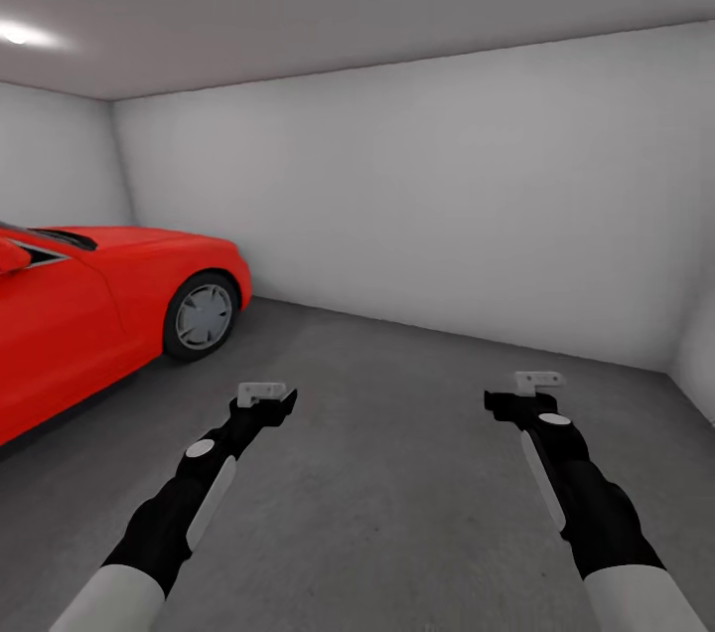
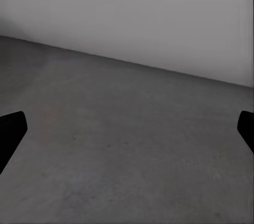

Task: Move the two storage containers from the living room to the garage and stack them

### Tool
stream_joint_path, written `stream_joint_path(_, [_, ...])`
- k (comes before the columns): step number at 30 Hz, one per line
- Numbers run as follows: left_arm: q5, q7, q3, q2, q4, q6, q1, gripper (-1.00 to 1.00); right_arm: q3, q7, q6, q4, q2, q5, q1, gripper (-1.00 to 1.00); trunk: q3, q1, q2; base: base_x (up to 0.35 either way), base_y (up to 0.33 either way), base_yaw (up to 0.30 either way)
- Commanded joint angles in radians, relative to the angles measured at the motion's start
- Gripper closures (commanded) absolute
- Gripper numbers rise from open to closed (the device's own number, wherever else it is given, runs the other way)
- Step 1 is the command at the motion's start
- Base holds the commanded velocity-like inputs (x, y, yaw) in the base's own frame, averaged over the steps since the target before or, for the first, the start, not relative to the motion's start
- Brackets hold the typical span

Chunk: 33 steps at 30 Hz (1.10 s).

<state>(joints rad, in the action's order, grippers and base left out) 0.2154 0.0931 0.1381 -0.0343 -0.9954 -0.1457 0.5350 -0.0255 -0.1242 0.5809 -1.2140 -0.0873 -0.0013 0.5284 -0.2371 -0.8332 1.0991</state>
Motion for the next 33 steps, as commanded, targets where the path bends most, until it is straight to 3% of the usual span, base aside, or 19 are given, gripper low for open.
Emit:
stream_joint_path(1, [0.010, 0.000, 0.001, -0.001, -0.002, -0.006, 0.000, -1.00, 0.001, -0.003, 0.005, -0.001, 0.000, 0.000, 0.001, -1.00, -0.001, 0.000, 0.001, 0.000, 0.000, -0.254])
stream_joint_path(14, [0.010, 0.000, 0.001, -0.001, -0.002, -0.006, 0.001, -1.00, 0.001, -0.003, 0.006, -0.001, 0.000, 0.000, 0.001, -1.00, 0.006, 0.000, 0.001, 0.000, 0.000, -0.259])
stream_joint_path(33, [0.010, 0.000, 0.001, -0.001, -0.002, -0.006, 0.001, -1.00, 0.003, -0.003, 0.011, -0.001, 0.001, 0.000, 0.001, -1.00, -0.017, 0.000, 0.001, 0.000, 0.000, -0.164])
